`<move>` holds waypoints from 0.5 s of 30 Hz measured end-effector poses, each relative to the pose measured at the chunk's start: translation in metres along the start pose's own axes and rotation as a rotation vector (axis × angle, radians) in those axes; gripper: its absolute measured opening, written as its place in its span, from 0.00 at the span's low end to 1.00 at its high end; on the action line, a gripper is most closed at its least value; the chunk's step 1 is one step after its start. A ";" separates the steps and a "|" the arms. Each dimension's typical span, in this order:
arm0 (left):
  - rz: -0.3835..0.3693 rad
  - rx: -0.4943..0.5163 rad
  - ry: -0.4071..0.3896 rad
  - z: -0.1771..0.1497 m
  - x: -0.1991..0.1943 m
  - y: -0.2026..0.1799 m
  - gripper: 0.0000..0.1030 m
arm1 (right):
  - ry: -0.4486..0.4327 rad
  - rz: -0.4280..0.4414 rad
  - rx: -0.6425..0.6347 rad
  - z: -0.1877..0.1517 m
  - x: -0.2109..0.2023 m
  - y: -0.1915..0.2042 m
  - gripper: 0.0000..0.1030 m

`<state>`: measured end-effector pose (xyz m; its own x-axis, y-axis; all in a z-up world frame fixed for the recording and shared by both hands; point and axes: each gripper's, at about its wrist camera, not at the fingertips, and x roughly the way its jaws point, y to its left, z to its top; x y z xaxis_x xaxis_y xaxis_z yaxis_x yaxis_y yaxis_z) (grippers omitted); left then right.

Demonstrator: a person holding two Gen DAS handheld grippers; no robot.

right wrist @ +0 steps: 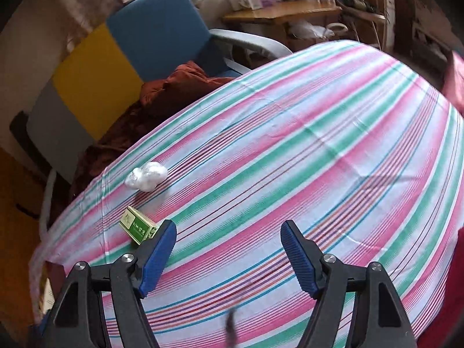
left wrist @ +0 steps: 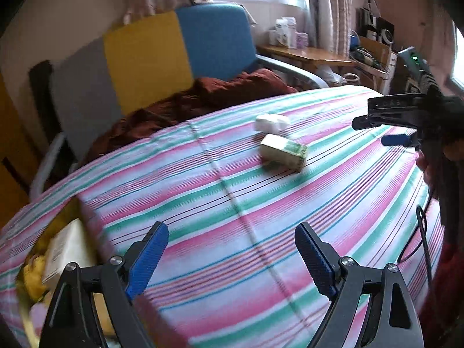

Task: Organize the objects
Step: 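Move both grippers from the tray toward the green box and white bundle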

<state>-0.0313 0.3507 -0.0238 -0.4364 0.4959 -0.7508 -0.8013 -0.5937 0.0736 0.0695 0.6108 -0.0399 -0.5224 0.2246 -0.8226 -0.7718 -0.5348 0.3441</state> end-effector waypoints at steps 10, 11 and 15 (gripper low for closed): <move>-0.100 0.147 0.016 0.052 0.066 -0.041 1.00 | 0.068 0.038 -0.001 -0.002 0.008 0.000 0.74; -0.110 0.165 0.021 0.055 0.073 -0.044 1.00 | 0.070 0.043 0.006 -0.002 0.009 0.000 0.74; -0.131 0.211 0.050 0.070 0.099 -0.051 1.00 | 0.086 0.057 0.019 -0.002 0.011 -0.003 0.74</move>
<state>-0.0628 0.4744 -0.0562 -0.3068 0.5251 -0.7938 -0.9196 -0.3785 0.1050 0.0667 0.6135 -0.0510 -0.5336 0.1232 -0.8367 -0.7485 -0.5293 0.3994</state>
